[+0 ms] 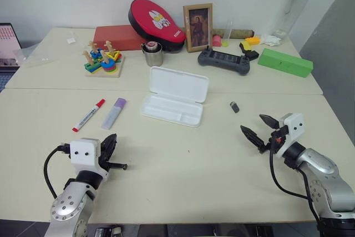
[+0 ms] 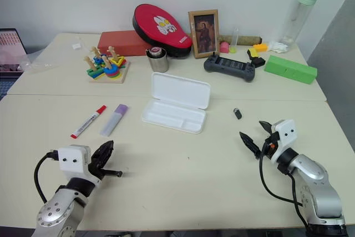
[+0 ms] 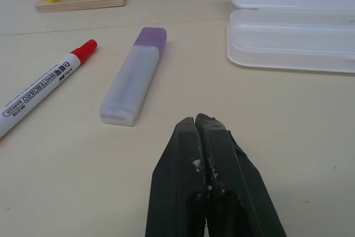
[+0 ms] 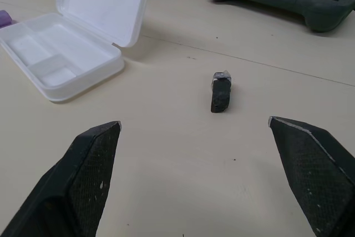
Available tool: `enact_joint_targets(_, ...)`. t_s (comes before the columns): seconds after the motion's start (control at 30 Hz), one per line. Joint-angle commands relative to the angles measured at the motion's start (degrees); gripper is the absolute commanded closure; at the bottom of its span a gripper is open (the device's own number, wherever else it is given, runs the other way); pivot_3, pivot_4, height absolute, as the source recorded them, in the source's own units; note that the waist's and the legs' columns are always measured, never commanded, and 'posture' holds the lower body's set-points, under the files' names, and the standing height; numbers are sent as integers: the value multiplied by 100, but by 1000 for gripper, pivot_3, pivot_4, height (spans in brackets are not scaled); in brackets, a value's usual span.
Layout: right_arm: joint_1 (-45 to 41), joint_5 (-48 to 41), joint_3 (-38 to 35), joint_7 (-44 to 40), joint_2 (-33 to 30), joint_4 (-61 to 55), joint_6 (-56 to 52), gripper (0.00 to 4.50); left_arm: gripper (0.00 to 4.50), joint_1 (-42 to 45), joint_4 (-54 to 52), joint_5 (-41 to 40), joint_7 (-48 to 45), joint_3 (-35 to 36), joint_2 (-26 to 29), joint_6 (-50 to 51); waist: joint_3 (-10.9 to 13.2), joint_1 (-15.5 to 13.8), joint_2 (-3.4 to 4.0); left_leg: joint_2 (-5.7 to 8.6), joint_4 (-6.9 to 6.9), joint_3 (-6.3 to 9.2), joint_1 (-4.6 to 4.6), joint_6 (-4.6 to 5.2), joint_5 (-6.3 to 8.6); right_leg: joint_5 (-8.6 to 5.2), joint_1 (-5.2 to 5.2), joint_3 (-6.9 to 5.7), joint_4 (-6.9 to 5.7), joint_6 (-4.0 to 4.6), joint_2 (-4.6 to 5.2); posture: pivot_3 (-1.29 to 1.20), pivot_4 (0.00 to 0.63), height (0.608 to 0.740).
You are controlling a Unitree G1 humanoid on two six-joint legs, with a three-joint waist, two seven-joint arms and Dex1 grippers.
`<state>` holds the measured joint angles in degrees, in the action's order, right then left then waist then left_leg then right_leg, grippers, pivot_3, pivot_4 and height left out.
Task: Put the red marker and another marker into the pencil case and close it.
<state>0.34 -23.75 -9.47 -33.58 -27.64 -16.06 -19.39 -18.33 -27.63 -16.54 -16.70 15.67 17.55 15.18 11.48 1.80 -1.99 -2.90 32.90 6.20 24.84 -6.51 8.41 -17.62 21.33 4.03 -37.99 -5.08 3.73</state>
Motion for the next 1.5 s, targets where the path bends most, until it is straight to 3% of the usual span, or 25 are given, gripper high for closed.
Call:
enact_joint_targets(0.03, -74, -43, -61, 31, -6, -246, 31, 0, 4450, -59, -271, -75, -57, 9, -5, -75, 0, 0, 0, 0, 0, 0, 0, 0, 0, 0, 0, 0, 0, 0, 0, 0, 150, 740)
enact_joint_targets(1.07, -151, 14, 42, -46, -36, -216, 43, 0, 4450, -182, -287, 26, -27, -55, -69, -72, -5, 0, 3, 0, 5, 0, -3, 1, 0, 15, -4, 0, -4, -25, 0, 0, 150, 740)
enact_joint_targets(1.5, -601, 32, 200, -280, -177, -102, 63, 0, 4450, -155, -490, -634, -462, 342, 330, 336, -7, 1, 6, 0, 6, 1, -4, 1, -1, 17, -6, 0, -6, -29, -1, 0, 150, 740)
